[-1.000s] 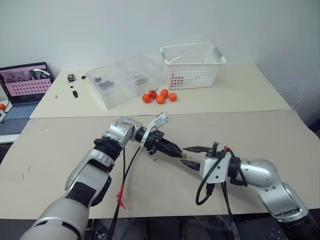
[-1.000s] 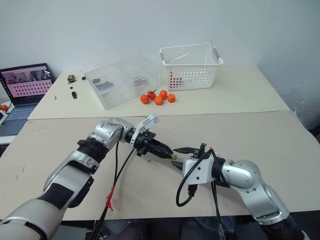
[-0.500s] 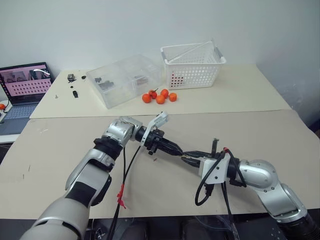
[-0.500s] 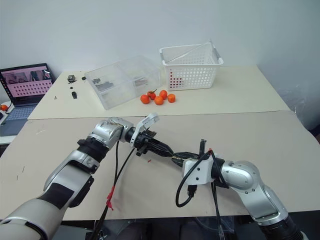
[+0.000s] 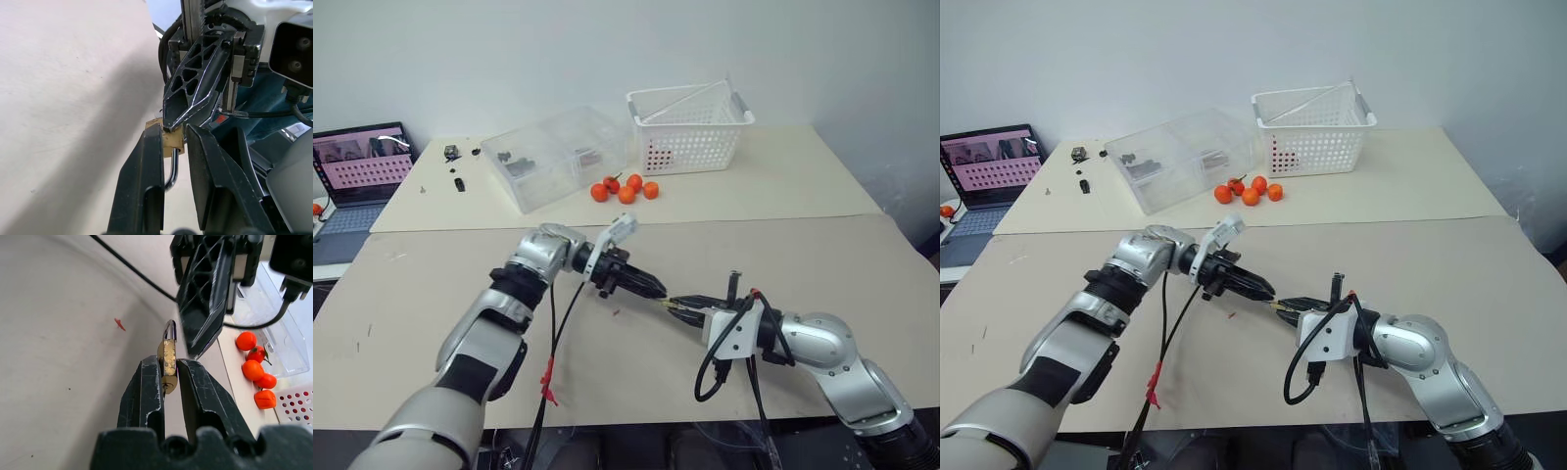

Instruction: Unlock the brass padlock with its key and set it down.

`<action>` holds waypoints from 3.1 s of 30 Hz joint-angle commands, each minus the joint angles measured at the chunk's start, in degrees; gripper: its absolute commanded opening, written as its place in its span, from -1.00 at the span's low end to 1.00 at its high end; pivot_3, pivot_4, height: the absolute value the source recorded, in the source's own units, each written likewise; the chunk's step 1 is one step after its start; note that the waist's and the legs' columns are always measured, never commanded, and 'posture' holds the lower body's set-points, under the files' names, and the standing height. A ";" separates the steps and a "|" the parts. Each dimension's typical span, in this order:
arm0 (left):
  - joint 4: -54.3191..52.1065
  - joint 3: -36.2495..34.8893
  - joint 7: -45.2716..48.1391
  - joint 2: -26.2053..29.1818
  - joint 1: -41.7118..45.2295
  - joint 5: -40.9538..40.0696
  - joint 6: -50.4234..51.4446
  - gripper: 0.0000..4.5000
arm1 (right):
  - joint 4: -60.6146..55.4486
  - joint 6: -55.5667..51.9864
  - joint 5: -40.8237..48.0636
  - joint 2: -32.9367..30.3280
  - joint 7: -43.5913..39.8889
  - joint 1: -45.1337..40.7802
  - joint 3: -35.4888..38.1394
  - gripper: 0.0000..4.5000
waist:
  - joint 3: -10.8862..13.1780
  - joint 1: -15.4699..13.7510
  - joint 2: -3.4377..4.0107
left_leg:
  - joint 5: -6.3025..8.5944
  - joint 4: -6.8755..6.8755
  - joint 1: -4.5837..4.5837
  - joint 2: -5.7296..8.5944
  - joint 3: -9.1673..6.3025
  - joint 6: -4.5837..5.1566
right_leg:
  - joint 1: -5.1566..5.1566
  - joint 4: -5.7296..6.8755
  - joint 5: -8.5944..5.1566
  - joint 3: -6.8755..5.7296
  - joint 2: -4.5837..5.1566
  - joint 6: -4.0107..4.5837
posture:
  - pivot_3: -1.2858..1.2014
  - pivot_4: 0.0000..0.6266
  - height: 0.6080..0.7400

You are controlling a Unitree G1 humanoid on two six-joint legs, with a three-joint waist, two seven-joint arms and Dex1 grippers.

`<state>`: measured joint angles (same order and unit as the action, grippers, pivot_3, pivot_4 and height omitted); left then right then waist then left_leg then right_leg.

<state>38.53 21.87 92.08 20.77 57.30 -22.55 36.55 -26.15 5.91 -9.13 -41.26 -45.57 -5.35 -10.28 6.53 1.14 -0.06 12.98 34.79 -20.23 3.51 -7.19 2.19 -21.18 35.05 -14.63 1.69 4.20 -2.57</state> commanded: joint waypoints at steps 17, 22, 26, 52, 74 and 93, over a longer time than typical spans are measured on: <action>-20.95 -7.33 -11.13 6.04 -15.14 3.29 -9.78 -0.98 | -3.48 -15.26 14.26 0.42 -2.83 -5.67 5.53 -0.95 | -0.02 -0.55 0.04 | 0.00 -0.04 0.00 -0.16 -0.12 -0.01 | -0.07 0.00 0.05 0.29 0.05 0.09 | 0.03 -0.52 1.00; -30.34 -8.52 -13.19 4.54 -17.67 -1.23 -3.36 -0.98 | -2.97 -15.80 13.77 0.43 -2.55 -6.36 5.30 -0.95 | -0.02 -0.82 0.04 | 0.01 -0.03 -0.01 -0.06 -0.07 -0.01 | -0.04 -0.03 0.05 0.37 0.16 0.08 | 0.03 -0.52 1.00; -34.72 -8.76 -14.19 4.45 -17.94 -3.72 0.98 -0.98 | -2.57 -15.65 12.76 0.75 -2.18 -6.26 4.52 -0.95 | -0.02 -0.49 0.04 | 0.00 -0.04 0.01 -0.07 -0.04 -0.01 | -0.05 -0.02 0.05 0.40 0.13 0.08 | 0.03 -0.52 1.00; -29.60 -7.43 -14.10 2.84 -14.12 -2.98 -1.44 -0.98 | -10.59 -19.51 14.57 0.48 -2.12 -1.60 5.87 -0.95 | -0.05 -0.36 0.09 | 0.01 -0.09 0.06 -0.15 -0.01 -0.01 | -0.05 -0.05 0.05 0.42 0.07 0.08 | 0.03 -0.52 1.00; -27.33 -7.89 -13.79 2.13 -12.88 -2.61 -2.10 -0.98 | -13.02 -21.97 16.67 -0.90 -1.97 -1.62 8.52 -0.95 | -0.06 -0.38 0.09 | 0.01 -0.11 0.06 -0.16 -0.01 -0.01 | -0.04 -0.06 0.05 0.41 0.07 0.08 | 0.03 -0.52 1.00; -27.93 -7.74 -13.46 2.54 -13.20 -2.67 -1.36 -0.98 | -14.01 -18.31 15.65 -3.14 -2.47 -0.01 9.61 -0.95 | -0.05 -0.37 0.08 | 0.01 -0.10 0.06 -0.19 -0.01 -0.01 | -0.04 -0.09 0.04 0.40 0.04 0.07 | 0.03 -0.52 1.00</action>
<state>12.01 14.82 78.25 22.74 42.88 -24.84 35.28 -40.12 -14.65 6.79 -44.28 -48.89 -4.08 -3.08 6.48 0.77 0.02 12.98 34.69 -20.17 3.33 -7.20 2.18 -21.22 34.96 -14.59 2.09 4.24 -2.51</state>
